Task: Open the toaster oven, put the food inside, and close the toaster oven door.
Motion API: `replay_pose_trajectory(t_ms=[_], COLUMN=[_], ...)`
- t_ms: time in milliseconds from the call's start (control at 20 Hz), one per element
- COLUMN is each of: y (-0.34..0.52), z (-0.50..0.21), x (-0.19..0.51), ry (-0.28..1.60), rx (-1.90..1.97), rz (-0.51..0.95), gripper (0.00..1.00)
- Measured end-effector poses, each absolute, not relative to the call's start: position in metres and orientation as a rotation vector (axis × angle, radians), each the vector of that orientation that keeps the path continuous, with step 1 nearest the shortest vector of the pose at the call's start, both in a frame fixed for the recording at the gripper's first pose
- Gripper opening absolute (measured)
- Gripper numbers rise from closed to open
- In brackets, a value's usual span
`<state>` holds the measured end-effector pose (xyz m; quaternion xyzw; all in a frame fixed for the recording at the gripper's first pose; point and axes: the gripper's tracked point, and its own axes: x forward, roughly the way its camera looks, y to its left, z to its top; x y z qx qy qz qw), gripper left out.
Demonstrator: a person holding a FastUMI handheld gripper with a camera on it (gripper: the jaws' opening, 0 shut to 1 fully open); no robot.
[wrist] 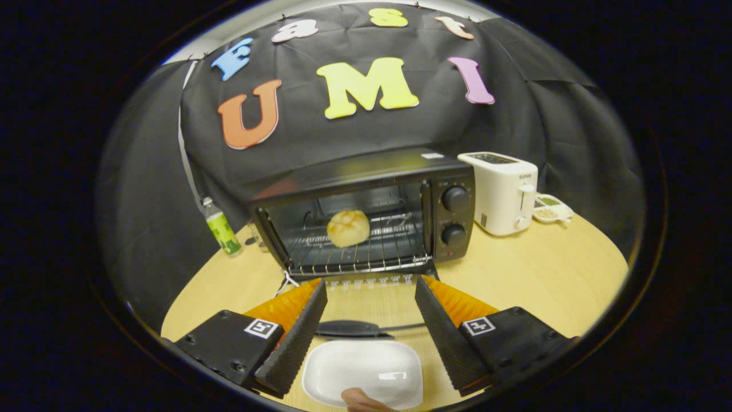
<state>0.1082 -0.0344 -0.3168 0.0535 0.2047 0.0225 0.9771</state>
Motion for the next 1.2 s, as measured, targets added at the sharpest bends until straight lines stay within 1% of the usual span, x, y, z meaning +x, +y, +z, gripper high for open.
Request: replay_pose_trajectory(t_ms=[100, 350, 500, 700, 1000, 1200], y=[-0.018, 0.005, 0.011, 0.008, 0.009, 0.011], z=[-0.330, -0.367, -0.388, -0.403, -0.405, -0.390], x=[0.096, 0.080, 0.079, 0.095, 0.100, 0.100], ry=[0.437, 0.500, 0.553, 0.575, 0.585, 0.558], rx=[0.077, 0.036, 0.059, 0.065, 0.051, 0.068], rz=[0.076, 0.092, 0.076, 0.023, -0.026, -0.043], gripper=[1.00, 1.00, 1.00, 1.00, 1.00, 1.00])
